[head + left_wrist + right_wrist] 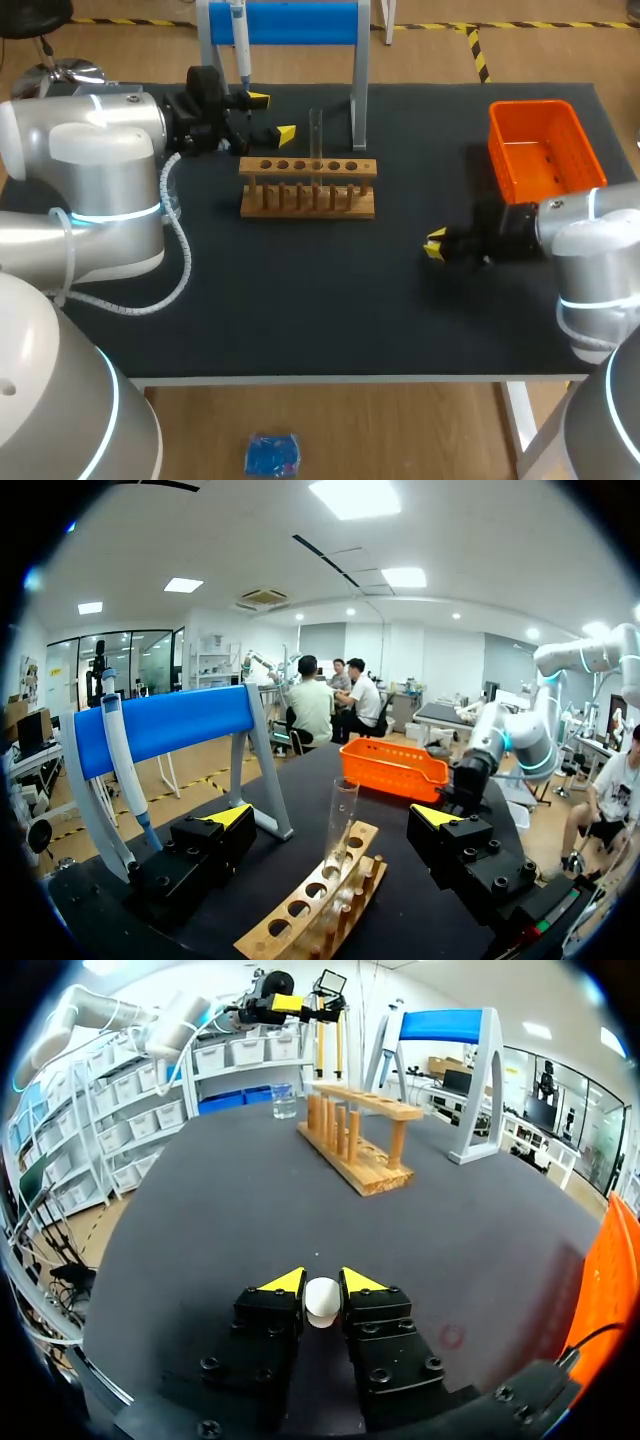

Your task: Invert the test tube, pick up the pipette, mount the tip to pipette, aspirate from beaker and dispense into the tube, eject the tip, return the pipette, and cap with the stopper.

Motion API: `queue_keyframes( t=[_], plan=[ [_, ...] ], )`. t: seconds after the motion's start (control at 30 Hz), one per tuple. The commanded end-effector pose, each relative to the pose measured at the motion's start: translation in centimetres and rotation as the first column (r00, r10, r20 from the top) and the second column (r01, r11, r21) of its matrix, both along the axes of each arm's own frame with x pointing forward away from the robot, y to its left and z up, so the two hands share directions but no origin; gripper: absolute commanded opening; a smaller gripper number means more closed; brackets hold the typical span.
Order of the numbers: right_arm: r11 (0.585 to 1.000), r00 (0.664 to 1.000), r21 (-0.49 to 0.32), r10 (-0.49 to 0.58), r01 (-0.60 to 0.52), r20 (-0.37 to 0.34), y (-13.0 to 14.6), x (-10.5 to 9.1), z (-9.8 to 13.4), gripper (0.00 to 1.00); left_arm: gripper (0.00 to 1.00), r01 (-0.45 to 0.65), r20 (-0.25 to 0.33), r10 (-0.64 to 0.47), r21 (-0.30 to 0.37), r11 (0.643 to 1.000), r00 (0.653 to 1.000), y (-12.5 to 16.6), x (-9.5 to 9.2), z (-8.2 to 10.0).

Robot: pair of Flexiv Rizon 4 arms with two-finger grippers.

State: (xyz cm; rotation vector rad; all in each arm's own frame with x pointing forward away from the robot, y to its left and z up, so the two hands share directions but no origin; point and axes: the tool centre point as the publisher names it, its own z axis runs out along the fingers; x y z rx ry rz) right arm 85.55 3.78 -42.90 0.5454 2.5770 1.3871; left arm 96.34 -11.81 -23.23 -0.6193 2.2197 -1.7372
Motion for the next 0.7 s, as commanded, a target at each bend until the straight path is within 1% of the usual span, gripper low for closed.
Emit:
queue_keyframes(
  t=[0.03,0.13,0.3,0.33,0.43,0.5,0.53,0.6,0.7],
  plan=[
    [1.000,1.000,-0.028,0.001,-0.001,0.018,-0.1,-0.6,1.5,0.00,1.00,-0.007,0.006,0.007,-0.004,1.000,1.000,-0.2,0.0,-0.2],
    [1.000,1.000,-0.027,0.004,-0.003,0.018,0.1,-0.6,3.1,0.00,1.00,-0.007,0.006,0.007,-0.004,1.000,1.000,-0.2,0.0,-0.2],
    [1.000,0.999,0.005,0.027,-0.027,0.028,0.7,-0.3,7.1,0.00,1.00,-0.007,0.006,0.007,-0.004,1.000,1.000,-0.2,0.0,-0.2],
    [0.999,0.999,0.009,0.033,-0.034,0.038,0.9,-0.1,8.0,0.00,1.00,-0.007,0.006,0.007,-0.004,1.000,1.000,-0.2,0.0,-0.2],
    [0.999,0.998,0.023,0.046,-0.047,0.037,1.4,0.3,10.7,0.00,1.00,-0.007,0.006,0.007,-0.004,1.000,1.000,-0.2,0.0,-0.2],
    [0.997,0.997,0.010,0.070,-0.070,0.046,1.9,0.7,12.2,0.00,1.00,-0.007,0.006,0.007,-0.004,1.000,1.000,-0.2,0.0,-0.2],
    [0.997,0.996,0.025,0.077,-0.078,0.047,2.1,0.9,13.0,0.00,1.00,-0.007,0.006,0.007,-0.004,1.000,1.000,-0.2,0.0,-0.2],
    [0.995,0.993,0.011,0.100,-0.101,0.064,2.7,1.1,14.3,0.00,1.00,-0.007,0.006,0.007,-0.004,1.000,1.000,-0.2,0.0,-0.2],
    [0.992,0.990,0.018,0.121,-0.122,0.073,3.6,1.9,16.0,0.00,1.00,-0.007,0.006,0.007,-0.004,1.000,1.000,-0.2,0.0,-0.2]
  ],
)
